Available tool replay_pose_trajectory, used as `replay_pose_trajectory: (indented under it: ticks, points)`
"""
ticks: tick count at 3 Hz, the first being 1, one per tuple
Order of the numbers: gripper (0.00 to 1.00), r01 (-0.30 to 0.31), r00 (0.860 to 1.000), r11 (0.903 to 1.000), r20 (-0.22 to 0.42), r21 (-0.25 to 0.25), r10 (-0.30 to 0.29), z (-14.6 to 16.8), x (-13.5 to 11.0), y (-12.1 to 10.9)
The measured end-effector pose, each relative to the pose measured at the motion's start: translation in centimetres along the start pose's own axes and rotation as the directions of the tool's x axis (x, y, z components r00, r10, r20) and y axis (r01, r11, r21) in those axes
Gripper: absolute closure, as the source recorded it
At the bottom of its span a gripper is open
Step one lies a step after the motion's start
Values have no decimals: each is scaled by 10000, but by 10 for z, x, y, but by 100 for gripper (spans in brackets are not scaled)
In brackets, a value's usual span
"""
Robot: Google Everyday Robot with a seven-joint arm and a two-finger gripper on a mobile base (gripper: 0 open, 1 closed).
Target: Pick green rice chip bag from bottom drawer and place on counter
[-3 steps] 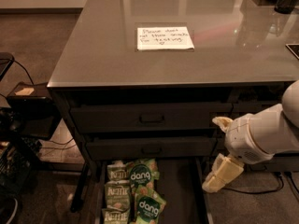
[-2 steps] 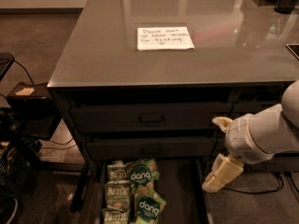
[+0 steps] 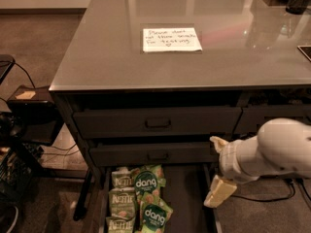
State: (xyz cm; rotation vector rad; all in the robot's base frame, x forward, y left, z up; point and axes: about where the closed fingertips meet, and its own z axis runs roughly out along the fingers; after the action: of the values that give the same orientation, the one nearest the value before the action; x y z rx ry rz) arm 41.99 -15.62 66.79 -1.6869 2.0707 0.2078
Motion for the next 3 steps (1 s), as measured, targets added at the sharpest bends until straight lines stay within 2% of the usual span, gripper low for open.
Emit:
replay_pose_trajectory:
  ticks: [1,2,3]
  points:
    - [0,458,9989,9989,-93,140,-456,61,16,-3]
    - [0,729,9972,9973,-142,46,-728,119,32,-7]
    - [0,234,9993,9973,-266,-698,-253,177,58,4]
